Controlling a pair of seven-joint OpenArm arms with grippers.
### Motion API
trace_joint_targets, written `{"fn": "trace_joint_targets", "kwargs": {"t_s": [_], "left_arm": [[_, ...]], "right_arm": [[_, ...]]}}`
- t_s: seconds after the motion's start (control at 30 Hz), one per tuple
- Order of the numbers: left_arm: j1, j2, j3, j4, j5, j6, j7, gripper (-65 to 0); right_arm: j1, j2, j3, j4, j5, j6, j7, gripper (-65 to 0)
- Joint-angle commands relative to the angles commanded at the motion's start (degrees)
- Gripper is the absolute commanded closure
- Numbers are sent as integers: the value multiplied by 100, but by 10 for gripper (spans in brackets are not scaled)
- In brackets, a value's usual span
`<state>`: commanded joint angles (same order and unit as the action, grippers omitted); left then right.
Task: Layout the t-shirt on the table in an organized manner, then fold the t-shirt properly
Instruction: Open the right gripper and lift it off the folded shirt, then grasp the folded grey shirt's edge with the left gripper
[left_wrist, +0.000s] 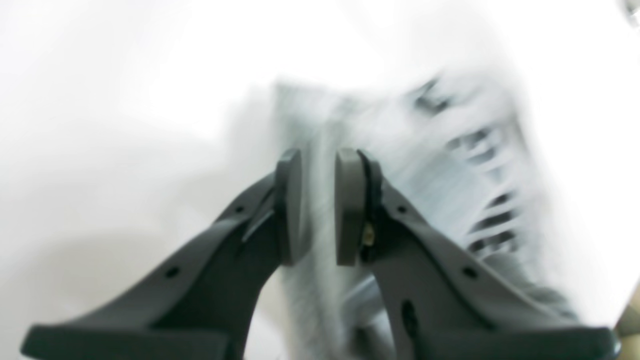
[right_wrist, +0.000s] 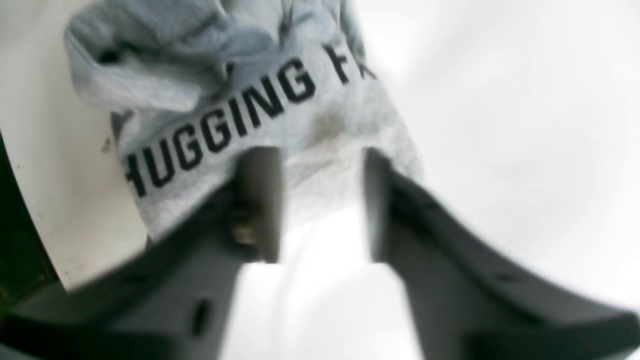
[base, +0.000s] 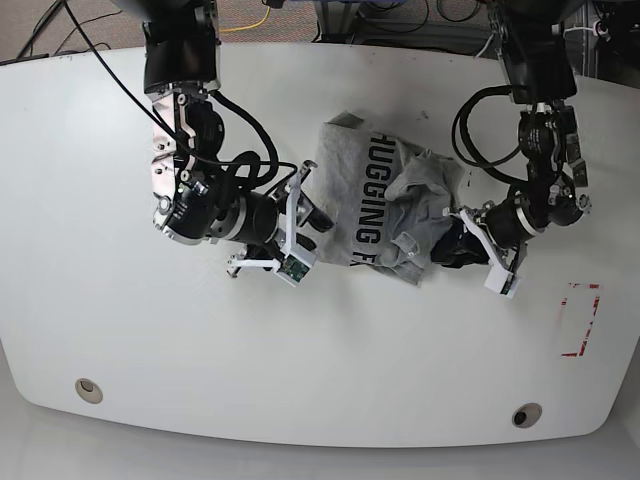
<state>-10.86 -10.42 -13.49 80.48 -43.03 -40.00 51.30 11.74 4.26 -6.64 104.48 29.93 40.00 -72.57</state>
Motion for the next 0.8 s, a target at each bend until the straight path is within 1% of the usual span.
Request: {"fn": "trace_joint_targets", "kwargs": {"t_s": [0.07,0.1,0.13,0.23,0.27,0.33,0.47,0.57,0.67,0.8], "left_arm": [[-9,18,-211,0,-299,0,211,-113],[-18,44,-378,0,-589,0,492,-114],[-53,132,-536,-9,-914,0,791,-114],[-132,299,-642,-9,-1451,0,1292,-114],[-132,308,-633,0,-1512,0,1354,-114],[-132,343,-633,0,-1749,0,1688,-114],[-123,343,-519,0,-2101,0,1952,-115],[-114,343,-492,0,-2576,0,2365,-115],[-26,369,-475,9,-2892,0,2629,-115],[158,448,-193,9,-3341,0,2664,-115]], "right_arm": [[9,-9,-18,-141,0,0,114,-105],[18,0,-88,-290,0,0,264,-89],[35,26,-158,-457,0,0,413,-84],[202,149,-422,-932,0,0,765,-84],[220,158,-466,-1002,0,0,826,-84],[290,237,-730,-1292,0,0,1178,-82],[466,237,-888,-1802,0,0,1503,-82],[545,237,-897,-2171,0,0,1723,-82],[642,246,-897,-2462,-9,0,1987,-82],[712,360,-897,-2743,-9,0,2127,-82]]}}
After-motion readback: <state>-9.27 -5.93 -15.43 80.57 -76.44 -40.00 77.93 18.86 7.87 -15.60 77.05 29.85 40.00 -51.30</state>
